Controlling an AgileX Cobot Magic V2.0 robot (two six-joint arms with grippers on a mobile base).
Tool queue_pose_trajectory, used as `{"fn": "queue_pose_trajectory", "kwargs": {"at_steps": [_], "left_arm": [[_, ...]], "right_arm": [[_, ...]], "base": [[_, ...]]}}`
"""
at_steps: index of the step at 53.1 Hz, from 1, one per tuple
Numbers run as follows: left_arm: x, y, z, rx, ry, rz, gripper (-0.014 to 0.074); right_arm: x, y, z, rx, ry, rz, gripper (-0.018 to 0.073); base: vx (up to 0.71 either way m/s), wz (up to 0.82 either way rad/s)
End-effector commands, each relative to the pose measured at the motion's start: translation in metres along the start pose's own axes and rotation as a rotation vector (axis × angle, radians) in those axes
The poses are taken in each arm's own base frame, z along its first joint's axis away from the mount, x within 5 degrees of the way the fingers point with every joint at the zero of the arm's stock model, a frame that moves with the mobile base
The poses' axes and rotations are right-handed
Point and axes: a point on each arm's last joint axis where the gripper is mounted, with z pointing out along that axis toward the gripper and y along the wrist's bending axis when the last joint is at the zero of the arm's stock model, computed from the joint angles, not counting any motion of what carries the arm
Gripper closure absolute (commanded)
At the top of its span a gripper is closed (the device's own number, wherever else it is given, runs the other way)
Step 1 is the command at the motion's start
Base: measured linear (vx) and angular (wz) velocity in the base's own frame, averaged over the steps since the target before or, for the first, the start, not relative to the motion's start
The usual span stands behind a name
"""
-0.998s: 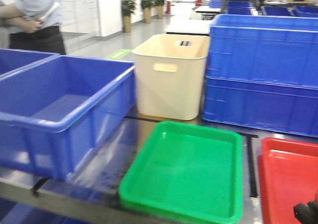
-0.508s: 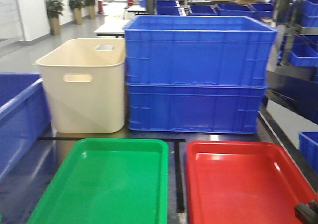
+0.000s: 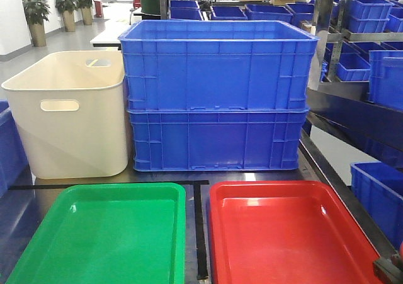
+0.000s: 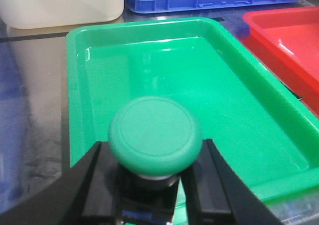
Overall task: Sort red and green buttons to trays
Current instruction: 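Hold both buttons while the base drives up to the green and red trays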
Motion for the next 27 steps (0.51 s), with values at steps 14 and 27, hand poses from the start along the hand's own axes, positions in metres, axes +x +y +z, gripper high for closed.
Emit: {"fn": "queue_pose_trajectory", "kwargs": {"at_steps": [14, 27], "left_arm": [[-0.0146, -0.0059, -0.0026, 0.053, -0.082, -0.002, 0.0602], [-0.0185, -0.0089, -0.0033, 0.087, -0.125, -0.001, 0.0602]], "right_arm": [[-0.0108, -0.0057, -0.0010, 0.033, -0.030, 0.008, 0.0569], [-0.0116, -0.0039, -0.0010, 0.014, -0.038, 0.024, 0.0569]], "base": [[0.00, 0.00], [0.00, 0.00]]}}
